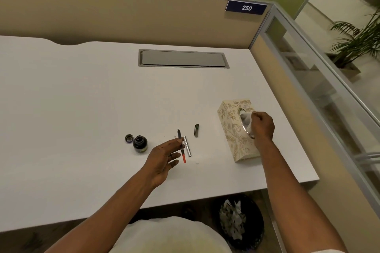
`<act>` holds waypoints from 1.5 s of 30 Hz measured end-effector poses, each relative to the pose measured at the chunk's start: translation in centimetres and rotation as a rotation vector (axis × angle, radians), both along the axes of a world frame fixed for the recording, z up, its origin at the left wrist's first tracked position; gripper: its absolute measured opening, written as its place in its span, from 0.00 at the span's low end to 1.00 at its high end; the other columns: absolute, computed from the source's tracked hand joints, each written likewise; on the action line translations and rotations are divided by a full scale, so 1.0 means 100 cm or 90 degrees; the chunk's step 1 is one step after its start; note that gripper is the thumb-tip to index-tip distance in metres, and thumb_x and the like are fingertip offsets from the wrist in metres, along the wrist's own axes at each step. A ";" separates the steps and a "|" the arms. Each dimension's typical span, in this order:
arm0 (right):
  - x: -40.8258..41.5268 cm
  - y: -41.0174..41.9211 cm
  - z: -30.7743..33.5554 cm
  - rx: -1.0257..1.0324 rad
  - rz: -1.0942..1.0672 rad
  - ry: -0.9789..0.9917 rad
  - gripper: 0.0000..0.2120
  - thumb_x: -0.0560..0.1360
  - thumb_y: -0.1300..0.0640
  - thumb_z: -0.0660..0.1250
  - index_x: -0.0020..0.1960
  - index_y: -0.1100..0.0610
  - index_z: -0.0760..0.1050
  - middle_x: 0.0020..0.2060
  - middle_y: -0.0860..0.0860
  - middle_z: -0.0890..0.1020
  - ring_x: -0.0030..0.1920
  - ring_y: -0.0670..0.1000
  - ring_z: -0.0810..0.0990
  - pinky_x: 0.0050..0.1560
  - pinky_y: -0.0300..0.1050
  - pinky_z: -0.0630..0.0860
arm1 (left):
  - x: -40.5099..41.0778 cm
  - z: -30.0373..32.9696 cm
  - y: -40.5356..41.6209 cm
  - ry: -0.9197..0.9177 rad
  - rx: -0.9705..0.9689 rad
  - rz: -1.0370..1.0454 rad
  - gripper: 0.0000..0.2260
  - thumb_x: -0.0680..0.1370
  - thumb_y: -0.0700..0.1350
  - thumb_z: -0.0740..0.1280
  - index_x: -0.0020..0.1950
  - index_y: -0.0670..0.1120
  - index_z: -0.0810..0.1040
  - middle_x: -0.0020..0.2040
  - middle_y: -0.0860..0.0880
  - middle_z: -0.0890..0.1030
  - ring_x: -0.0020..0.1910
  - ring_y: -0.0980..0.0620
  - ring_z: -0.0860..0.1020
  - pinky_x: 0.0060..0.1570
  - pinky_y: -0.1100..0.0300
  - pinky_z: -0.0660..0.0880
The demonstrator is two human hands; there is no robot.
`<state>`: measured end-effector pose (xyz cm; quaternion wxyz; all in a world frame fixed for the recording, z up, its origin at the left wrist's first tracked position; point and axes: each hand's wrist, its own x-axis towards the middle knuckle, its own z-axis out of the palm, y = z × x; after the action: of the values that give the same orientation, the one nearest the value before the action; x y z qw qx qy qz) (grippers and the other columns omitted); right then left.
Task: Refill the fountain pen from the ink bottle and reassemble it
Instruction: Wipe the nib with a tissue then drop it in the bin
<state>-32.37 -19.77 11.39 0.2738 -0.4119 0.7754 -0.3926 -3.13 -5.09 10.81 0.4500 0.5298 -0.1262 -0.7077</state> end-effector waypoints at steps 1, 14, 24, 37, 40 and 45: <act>-0.002 0.000 0.002 0.004 -0.002 -0.030 0.10 0.80 0.57 0.62 0.54 0.58 0.81 0.55 0.54 0.82 0.56 0.56 0.79 0.63 0.55 0.78 | 0.000 0.000 0.000 0.000 0.000 -0.002 0.09 0.77 0.47 0.72 0.55 0.48 0.87 0.44 0.52 0.85 0.45 0.51 0.74 0.50 0.56 0.72; -0.020 0.004 0.012 -0.025 -0.083 -0.382 0.07 0.81 0.63 0.62 0.49 0.55 0.78 0.48 0.55 0.80 0.41 0.53 0.77 0.38 0.44 0.71 | -0.003 -0.005 0.002 0.003 -0.004 -0.011 0.10 0.77 0.47 0.73 0.56 0.47 0.87 0.45 0.52 0.85 0.44 0.51 0.74 0.50 0.55 0.72; -0.022 0.020 0.006 0.053 0.109 0.113 0.16 0.70 0.47 0.79 0.49 0.59 0.83 0.43 0.54 0.86 0.44 0.55 0.85 0.46 0.49 0.81 | -0.006 -0.005 0.005 0.002 -0.002 -0.006 0.10 0.77 0.47 0.72 0.56 0.47 0.86 0.45 0.51 0.85 0.45 0.50 0.74 0.50 0.55 0.72; -0.023 0.016 0.032 0.050 0.012 -0.354 0.05 0.78 0.59 0.69 0.43 0.56 0.78 0.41 0.53 0.79 0.42 0.54 0.77 0.38 0.46 0.71 | -0.009 -0.008 0.008 0.005 0.004 -0.003 0.10 0.77 0.46 0.71 0.57 0.46 0.86 0.45 0.51 0.86 0.44 0.50 0.74 0.50 0.55 0.72; -0.026 0.017 0.038 0.043 0.004 -0.448 0.04 0.79 0.60 0.68 0.45 0.56 0.77 0.43 0.52 0.79 0.44 0.54 0.78 0.44 0.50 0.73 | -0.009 -0.007 0.007 0.005 0.001 -0.002 0.10 0.78 0.46 0.72 0.57 0.47 0.86 0.45 0.51 0.85 0.44 0.50 0.74 0.50 0.55 0.71; -0.037 0.018 0.046 -0.005 0.014 -0.614 0.14 0.71 0.60 0.74 0.55 0.60 0.78 0.57 0.59 0.82 0.62 0.60 0.80 0.68 0.60 0.73 | -0.008 -0.006 0.007 0.006 -0.001 0.000 0.08 0.77 0.46 0.72 0.55 0.47 0.86 0.45 0.51 0.85 0.44 0.51 0.74 0.49 0.55 0.71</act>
<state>-36.04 -18.00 16.01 0.6048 -0.1919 0.5539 -0.5390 -3.97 -4.35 10.24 0.4511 0.5263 -0.1244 -0.7100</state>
